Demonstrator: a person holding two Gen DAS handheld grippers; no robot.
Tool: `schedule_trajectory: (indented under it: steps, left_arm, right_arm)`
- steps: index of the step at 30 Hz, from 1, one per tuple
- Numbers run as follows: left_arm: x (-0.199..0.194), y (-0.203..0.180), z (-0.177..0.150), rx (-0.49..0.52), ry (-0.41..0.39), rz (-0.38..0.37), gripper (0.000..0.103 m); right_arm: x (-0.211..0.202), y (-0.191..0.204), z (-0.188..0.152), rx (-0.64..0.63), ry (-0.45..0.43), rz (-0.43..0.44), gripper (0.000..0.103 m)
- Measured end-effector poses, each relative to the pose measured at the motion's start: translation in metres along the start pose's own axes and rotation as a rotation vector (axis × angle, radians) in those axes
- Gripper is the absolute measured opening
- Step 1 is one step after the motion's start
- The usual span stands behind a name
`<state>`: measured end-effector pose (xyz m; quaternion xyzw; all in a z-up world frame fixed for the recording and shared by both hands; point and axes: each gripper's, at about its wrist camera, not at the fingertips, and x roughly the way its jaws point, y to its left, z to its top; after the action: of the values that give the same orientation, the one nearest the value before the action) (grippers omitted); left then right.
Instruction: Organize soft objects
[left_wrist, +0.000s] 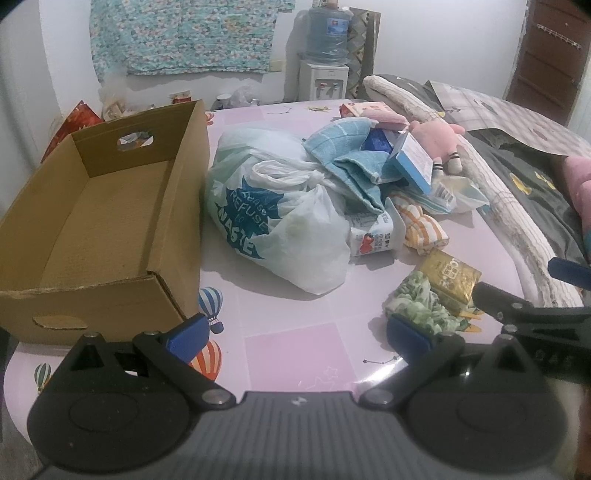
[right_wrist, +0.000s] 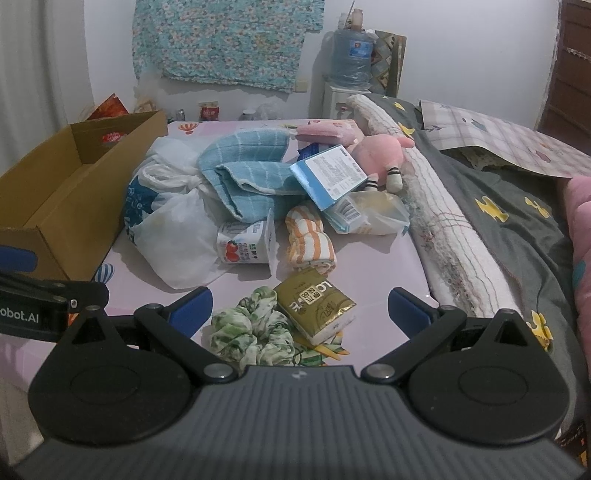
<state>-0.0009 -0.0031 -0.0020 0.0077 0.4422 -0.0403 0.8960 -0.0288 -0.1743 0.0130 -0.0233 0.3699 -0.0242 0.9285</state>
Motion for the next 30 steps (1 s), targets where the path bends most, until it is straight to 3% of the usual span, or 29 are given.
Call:
schedule_trajectory:
  steps: [30]
  left_arm:
    - [0.0034,0.0021,-0.0024,0.005,0.013,-0.006,0.103]
  right_arm:
    - [0.0048,0.0050,-0.0032,-0.005,0.012,-0.001,0.102]
